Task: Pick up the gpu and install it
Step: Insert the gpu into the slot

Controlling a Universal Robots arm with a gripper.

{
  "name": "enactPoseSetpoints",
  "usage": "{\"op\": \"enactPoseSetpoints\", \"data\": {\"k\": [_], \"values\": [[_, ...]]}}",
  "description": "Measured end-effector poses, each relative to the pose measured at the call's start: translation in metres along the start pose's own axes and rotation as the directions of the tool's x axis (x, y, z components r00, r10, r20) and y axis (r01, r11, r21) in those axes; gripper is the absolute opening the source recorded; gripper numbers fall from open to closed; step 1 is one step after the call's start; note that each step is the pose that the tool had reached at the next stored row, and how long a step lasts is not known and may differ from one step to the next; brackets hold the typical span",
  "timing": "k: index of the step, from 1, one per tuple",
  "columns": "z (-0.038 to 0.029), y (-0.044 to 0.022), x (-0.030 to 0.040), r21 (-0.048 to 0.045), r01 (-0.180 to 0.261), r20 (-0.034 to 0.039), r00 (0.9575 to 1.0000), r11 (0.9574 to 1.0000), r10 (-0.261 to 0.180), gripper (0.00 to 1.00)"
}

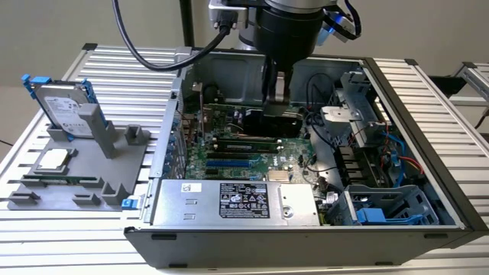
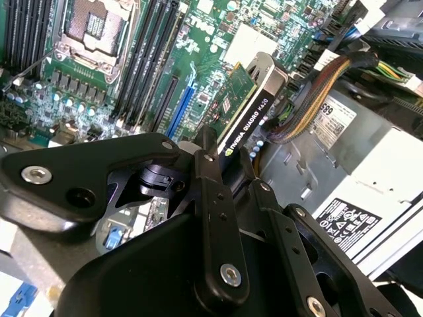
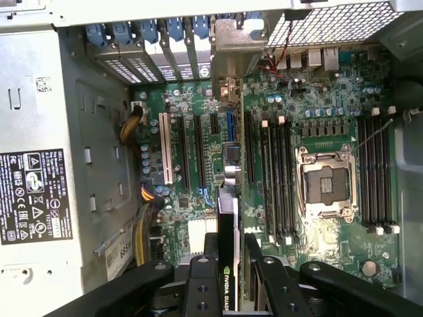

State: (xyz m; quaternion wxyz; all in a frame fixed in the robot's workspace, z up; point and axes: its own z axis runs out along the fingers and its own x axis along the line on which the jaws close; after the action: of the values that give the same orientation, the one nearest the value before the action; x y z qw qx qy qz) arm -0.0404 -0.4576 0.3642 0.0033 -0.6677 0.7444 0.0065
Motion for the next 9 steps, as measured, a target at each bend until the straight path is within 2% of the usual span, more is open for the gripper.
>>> {"op": "enactPoseSetpoints", "data": {"k": [9], "values": [[0.0053, 0.0000, 0.0001, -0.0001, 0.000, -0.0002, 1.0000, 1.0000, 0.000, 0.00]]}}
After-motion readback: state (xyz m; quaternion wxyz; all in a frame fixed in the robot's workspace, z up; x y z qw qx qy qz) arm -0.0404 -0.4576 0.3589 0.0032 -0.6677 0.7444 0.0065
